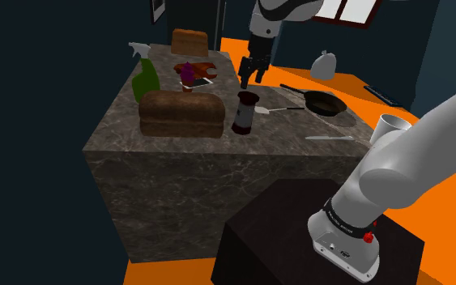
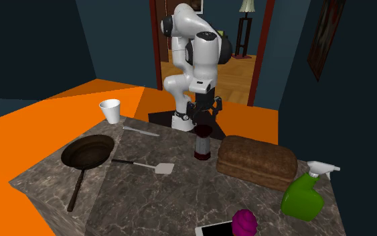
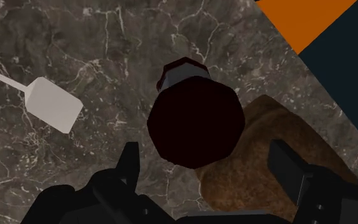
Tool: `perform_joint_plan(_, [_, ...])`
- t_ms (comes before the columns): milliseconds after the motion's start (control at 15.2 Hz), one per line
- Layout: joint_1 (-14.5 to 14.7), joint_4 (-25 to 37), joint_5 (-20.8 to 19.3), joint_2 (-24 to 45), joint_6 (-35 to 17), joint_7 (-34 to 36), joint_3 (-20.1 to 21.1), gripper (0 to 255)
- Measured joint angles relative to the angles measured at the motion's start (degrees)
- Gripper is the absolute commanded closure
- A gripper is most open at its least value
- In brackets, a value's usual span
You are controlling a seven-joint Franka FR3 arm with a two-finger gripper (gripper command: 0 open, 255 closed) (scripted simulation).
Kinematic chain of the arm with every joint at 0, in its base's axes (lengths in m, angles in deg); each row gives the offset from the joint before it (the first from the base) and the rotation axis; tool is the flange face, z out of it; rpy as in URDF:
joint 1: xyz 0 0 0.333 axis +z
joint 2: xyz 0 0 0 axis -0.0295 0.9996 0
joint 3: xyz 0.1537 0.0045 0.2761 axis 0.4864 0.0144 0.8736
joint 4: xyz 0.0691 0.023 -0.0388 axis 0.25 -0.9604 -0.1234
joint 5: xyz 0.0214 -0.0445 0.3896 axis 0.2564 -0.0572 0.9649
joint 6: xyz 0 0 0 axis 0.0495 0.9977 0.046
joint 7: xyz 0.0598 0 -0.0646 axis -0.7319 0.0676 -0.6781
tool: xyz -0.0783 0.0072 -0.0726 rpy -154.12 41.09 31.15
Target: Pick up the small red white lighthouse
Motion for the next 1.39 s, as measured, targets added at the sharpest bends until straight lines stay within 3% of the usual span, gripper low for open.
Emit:
perform_joint_plan(198, [0.39,2.86,0.56,5.44,-2.14,-0.52,0.02,0])
perform_joint_plan(660, [0.47,-0.40,0.78,7.50,-7.37,-0.71,0.01,0])
perform_joint_plan(726, [0.44,-0.51,0.79,7.68,-7.67,-0.80,-0.03,255])
perform_joint_plan(1386, [0.43,-0.55,0.83,7.78,-8.09,-0.88,-0.05,255])
